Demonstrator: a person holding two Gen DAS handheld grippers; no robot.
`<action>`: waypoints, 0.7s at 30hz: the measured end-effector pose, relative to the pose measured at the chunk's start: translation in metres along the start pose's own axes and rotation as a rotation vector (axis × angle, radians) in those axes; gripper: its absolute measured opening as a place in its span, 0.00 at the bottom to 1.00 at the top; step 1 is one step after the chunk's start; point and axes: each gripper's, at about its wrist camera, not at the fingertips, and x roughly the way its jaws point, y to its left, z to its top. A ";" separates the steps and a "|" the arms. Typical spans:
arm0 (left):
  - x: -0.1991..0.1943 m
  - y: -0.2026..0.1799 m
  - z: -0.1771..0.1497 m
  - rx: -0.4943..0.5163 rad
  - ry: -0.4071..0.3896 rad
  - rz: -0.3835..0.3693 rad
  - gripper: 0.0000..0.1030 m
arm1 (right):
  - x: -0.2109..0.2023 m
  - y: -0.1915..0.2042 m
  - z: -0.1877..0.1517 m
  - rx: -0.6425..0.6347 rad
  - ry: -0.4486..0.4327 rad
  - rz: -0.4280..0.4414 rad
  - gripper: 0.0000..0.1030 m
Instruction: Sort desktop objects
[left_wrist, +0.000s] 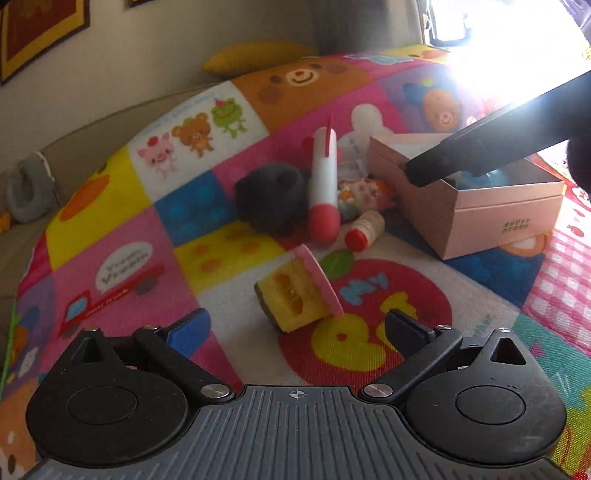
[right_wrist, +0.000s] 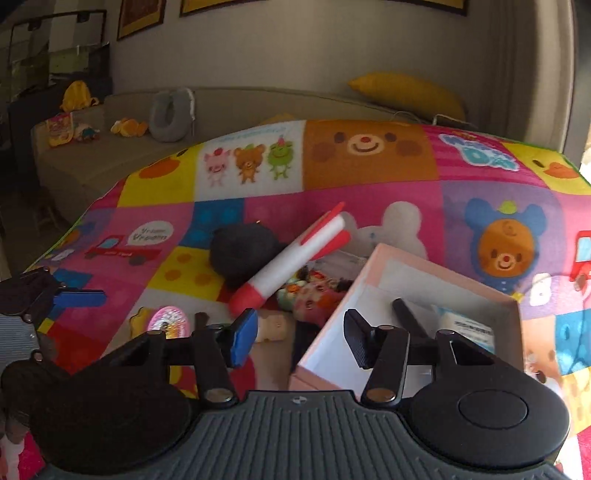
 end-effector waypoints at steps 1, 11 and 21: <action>0.001 0.001 -0.003 -0.013 -0.001 -0.001 1.00 | 0.010 0.009 0.003 -0.003 0.020 0.004 0.49; 0.004 0.015 -0.009 -0.115 -0.013 -0.065 1.00 | 0.129 -0.030 0.072 0.423 0.124 -0.103 0.49; 0.011 0.030 -0.012 -0.211 0.017 -0.143 1.00 | 0.101 -0.028 0.071 0.393 0.117 -0.021 0.28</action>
